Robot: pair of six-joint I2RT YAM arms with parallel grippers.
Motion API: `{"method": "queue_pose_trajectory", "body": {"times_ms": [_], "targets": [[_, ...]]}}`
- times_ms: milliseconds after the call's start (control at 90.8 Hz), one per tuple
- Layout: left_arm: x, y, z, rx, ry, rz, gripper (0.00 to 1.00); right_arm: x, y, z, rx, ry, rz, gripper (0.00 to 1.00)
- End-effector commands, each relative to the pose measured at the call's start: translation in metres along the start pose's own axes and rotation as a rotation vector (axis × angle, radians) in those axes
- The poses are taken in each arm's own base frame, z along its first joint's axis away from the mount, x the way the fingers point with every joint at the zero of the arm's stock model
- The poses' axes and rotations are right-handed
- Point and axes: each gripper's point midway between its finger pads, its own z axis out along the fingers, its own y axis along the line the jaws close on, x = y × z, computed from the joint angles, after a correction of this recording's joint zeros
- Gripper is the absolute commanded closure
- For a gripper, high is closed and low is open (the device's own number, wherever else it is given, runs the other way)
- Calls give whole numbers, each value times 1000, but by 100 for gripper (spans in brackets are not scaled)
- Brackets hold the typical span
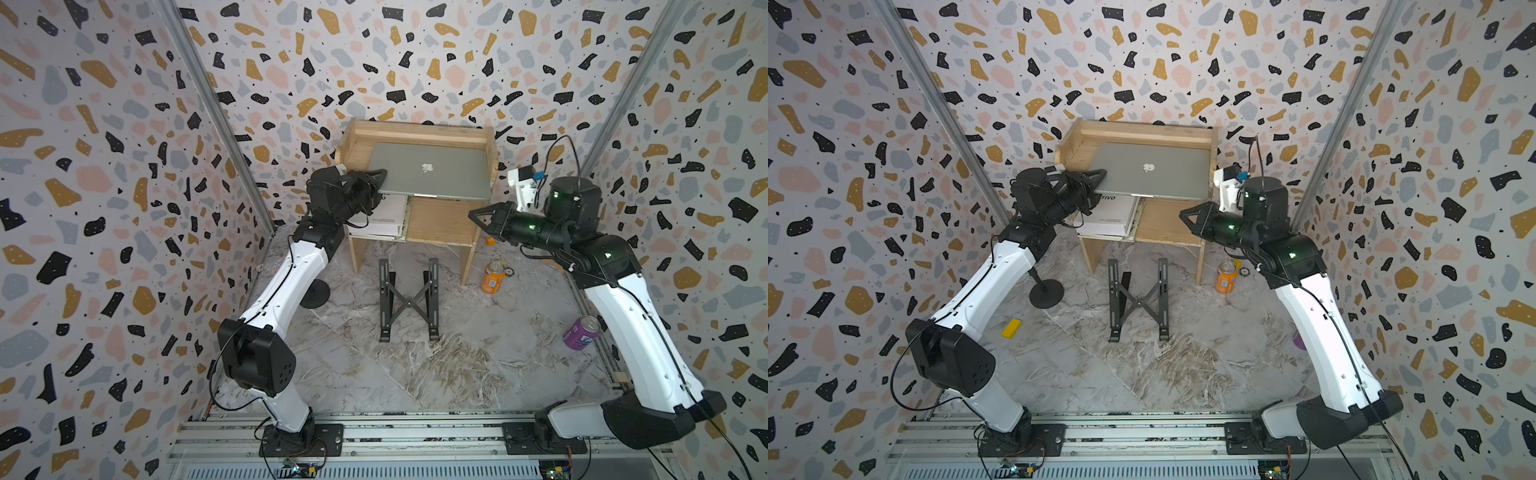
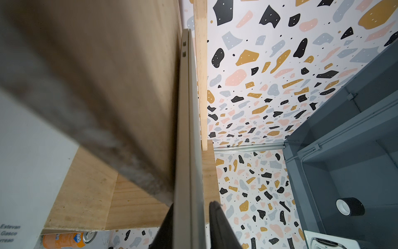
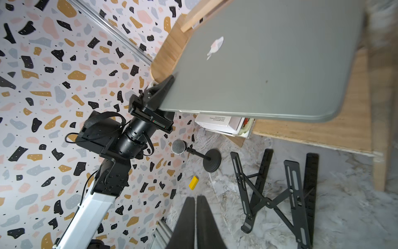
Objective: Close the laptop lid and set it aside
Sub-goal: Place the laptop on the shelf.
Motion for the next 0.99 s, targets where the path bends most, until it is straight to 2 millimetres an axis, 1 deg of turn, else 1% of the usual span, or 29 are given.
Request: {"method": "queue_pose_trajectory", "body": {"times_ms": [0, 99, 187, 275, 385, 441, 540, 639, 826, 980], "targets": [[-2, -17, 8, 76, -3, 37, 69, 8, 11, 7, -9, 60, -57, 93], [-3, -14, 7, 71, -2, 37, 63, 8, 12, 23, -12, 84, -59, 95], [-3, -12, 6, 72, -2, 35, 63, 7, 14, 34, -18, 92, -53, 95], [-3, -10, 4, 69, -2, 35, 62, 5, 15, 41, -23, 92, -53, 95], [-2, -8, 2, 68, 1, 34, 57, -1, 17, 46, -22, 82, -56, 95], [-1, -8, 1, 69, 2, 33, 53, -4, 18, 49, -21, 77, -58, 95], [0, -5, -2, 70, 2, 25, 38, -8, 17, 58, -13, 84, -55, 95], [1, -2, -4, 70, 5, 17, 28, -11, 15, 67, -3, 90, -57, 95], [3, 1, -9, 65, 9, 16, 19, -12, 7, 79, 30, 107, -66, 95], [3, -3, -16, 77, 6, 25, 13, -15, 10, 83, 12, 103, -64, 95]]}}
